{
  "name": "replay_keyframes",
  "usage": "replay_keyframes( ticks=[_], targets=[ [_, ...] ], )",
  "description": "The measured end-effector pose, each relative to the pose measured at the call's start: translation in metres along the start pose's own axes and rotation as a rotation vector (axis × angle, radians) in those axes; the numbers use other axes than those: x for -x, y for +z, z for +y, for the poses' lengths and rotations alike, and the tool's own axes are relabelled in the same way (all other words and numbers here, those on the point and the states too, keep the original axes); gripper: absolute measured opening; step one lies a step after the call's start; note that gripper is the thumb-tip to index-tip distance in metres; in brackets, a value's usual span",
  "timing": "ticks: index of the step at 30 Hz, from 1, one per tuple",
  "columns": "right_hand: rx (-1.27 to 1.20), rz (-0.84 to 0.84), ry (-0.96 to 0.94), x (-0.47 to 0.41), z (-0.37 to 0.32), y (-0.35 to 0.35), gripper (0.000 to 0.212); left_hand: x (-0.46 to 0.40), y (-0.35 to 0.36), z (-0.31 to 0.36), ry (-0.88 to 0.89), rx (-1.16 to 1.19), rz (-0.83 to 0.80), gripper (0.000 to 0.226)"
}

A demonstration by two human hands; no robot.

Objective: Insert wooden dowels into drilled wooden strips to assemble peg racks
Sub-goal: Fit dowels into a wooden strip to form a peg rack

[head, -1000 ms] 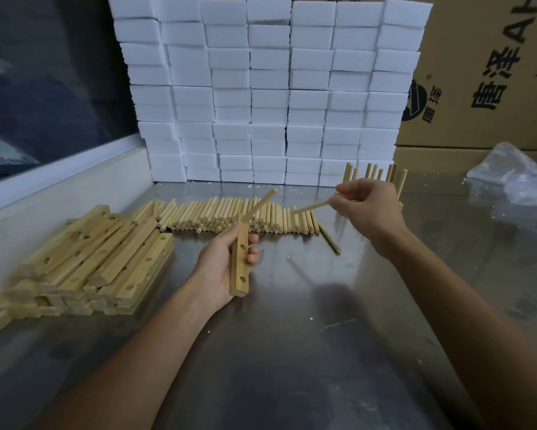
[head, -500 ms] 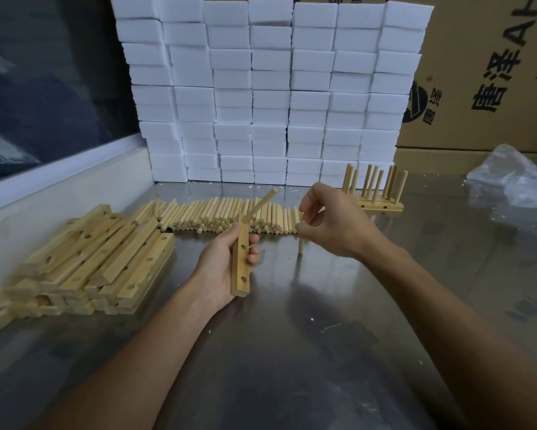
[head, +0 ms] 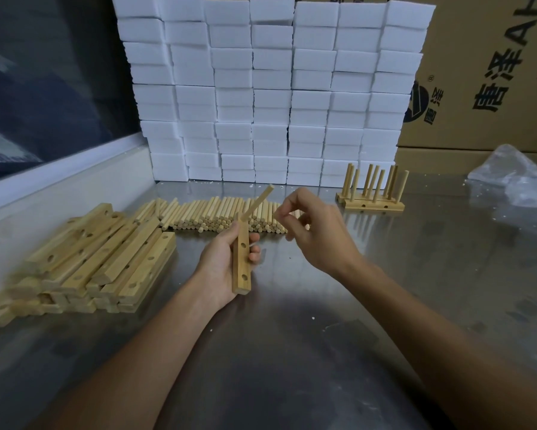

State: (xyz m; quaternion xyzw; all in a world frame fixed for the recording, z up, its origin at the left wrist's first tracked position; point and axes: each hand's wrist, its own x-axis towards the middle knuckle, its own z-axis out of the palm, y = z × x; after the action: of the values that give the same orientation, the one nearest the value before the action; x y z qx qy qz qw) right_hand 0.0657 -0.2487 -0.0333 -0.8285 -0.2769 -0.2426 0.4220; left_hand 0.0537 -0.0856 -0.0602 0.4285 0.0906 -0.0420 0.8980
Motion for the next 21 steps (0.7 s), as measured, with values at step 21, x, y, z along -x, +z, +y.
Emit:
replay_keyframes(
  ticks=[21],
  targets=[
    [0.312,-0.265,-0.07,0.003,-0.031,0.01,0.015,0.003,0.004,-0.004,0.027,-0.079,-0.031,0.046]
  ],
)
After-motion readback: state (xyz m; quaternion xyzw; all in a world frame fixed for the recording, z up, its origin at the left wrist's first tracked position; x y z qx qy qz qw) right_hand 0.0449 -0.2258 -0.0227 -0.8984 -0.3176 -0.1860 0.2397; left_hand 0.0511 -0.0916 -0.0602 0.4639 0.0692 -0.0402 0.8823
